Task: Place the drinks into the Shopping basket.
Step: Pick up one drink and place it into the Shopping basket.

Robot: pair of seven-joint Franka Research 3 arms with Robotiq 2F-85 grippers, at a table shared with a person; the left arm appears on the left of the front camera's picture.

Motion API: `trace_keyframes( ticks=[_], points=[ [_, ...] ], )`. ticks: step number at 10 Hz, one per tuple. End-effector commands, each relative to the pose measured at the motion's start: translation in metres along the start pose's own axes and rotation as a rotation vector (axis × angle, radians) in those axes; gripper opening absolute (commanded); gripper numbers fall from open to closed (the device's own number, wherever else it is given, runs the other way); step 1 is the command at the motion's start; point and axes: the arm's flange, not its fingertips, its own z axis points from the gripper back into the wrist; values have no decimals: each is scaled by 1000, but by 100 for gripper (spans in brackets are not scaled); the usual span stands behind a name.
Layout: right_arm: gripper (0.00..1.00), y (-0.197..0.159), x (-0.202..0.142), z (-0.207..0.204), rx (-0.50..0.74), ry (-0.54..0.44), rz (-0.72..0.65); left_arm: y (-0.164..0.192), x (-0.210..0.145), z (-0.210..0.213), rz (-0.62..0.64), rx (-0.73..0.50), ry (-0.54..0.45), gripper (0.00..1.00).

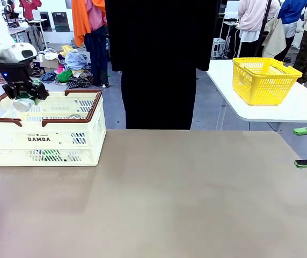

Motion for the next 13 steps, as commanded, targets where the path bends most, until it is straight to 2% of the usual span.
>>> trace_keyframes(
  ticks=[1,4,6,8,11,12,13],
  points=[
    [100,6,2,0,20,-9,-15,19,13,-10,-53,-111,18,0],
    [100,6,2,0,20,-9,-15,38,-11,-39,57,-159,64,0],
    [100,6,2,0,20,-9,-15,46,-27,-50,94,-164,49,0],
    [100,6,2,0,20,-9,-15,53,-29,-58,115,-183,47,0],
    [100,6,2,0,20,-9,-15,54,-24,-71,152,-144,59,0],
    [100,6,2,0,20,-9,-15,53,-23,-73,148,-125,59,6],
    [100,6,2,0,20,-9,-15,53,-23,-73,145,-131,53,58]
  ],
)
